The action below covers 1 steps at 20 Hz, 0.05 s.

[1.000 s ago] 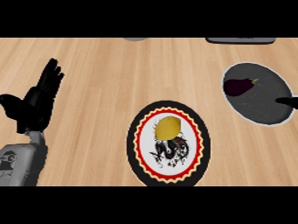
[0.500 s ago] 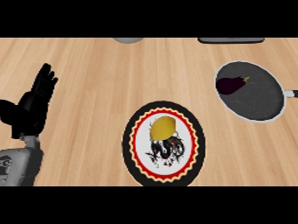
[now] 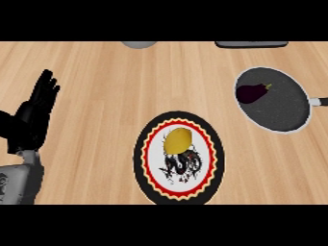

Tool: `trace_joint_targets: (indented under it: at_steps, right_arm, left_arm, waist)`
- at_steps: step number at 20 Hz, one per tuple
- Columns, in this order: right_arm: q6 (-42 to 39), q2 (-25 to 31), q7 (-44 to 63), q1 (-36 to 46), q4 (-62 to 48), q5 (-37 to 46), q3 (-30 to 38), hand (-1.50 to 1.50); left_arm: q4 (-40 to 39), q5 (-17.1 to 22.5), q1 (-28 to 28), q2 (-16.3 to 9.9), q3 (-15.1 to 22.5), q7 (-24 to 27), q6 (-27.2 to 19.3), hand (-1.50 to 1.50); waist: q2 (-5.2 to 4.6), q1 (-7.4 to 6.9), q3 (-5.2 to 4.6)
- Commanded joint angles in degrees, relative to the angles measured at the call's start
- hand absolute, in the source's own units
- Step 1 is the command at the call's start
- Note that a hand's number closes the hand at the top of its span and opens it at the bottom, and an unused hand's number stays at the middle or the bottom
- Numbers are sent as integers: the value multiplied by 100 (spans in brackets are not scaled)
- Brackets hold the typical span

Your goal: Pick the eggplant from the plate and place it in the pan

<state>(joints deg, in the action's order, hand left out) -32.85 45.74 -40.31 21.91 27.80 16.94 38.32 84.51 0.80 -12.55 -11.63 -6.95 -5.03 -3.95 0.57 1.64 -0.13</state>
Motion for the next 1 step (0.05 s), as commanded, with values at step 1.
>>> trace_joint_targets:
  at_steps: [1]
  right_arm:
    - [-885,-121,-632,-588,645,-300,-61,-150]
  left_arm:
    - [-132,-84,-23,37,4,191,-47,0]
  waist:
    - [-12,10,-1]
